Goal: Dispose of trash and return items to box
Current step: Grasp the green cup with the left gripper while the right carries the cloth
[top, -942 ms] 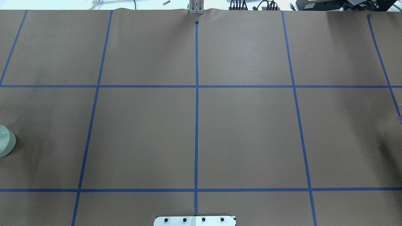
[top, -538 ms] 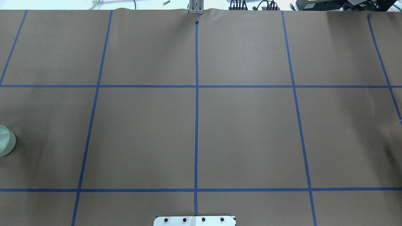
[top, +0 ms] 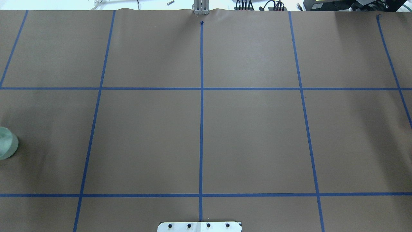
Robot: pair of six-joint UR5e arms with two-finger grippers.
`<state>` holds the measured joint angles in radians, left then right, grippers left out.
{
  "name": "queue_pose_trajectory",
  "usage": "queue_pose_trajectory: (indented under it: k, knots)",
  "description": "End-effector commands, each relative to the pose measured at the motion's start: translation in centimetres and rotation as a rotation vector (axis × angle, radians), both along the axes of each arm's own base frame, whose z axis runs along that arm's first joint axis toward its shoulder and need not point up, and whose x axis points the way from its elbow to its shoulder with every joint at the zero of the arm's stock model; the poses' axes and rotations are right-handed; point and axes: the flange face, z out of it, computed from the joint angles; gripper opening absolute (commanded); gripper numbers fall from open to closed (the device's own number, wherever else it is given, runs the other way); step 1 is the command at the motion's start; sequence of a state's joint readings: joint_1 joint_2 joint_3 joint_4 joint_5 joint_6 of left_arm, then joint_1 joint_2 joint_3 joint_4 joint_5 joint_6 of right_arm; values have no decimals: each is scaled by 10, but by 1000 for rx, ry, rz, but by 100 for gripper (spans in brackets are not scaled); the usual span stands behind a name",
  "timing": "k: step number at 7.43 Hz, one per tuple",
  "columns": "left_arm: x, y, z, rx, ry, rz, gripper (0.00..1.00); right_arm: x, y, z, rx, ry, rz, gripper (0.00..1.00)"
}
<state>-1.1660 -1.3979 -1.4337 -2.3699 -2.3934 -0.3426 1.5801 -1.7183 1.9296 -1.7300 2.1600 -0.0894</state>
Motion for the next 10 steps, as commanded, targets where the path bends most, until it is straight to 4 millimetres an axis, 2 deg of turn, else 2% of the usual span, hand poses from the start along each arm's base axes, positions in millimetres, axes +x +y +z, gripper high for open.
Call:
queue_pose_trajectory:
  k: [1,2,3,4,5,6,7,8,9,10]
  knots:
    - [3,-5,-31,-47,31,-68,0,36,0,36,15,86,-70,0]
    - [5,-4,-40,-57,65,-49,0,56,-5,57,19,122,-107,0]
    - [6,-5,-53,-76,86,-46,0,65,-8,77,12,143,-150,0]
    - [11,-9,-80,-116,124,-26,0,69,-7,92,5,171,-197,0]
    - [7,-10,-101,-139,163,-12,0,71,-5,106,5,197,-201,0]
    - [-12,-13,-104,-145,176,-50,0,75,-1,132,6,256,-205,0]
    - [-19,-14,-101,-141,175,-61,0,75,1,157,20,266,-201,0]
    - [-33,-16,-100,-140,177,-93,0,75,-6,162,38,265,-190,43]
    - [-45,-17,-99,-141,181,-117,0,71,-6,157,57,218,-181,99]
    - [-66,-17,-94,-140,191,-154,0,61,-10,146,89,115,-166,100]
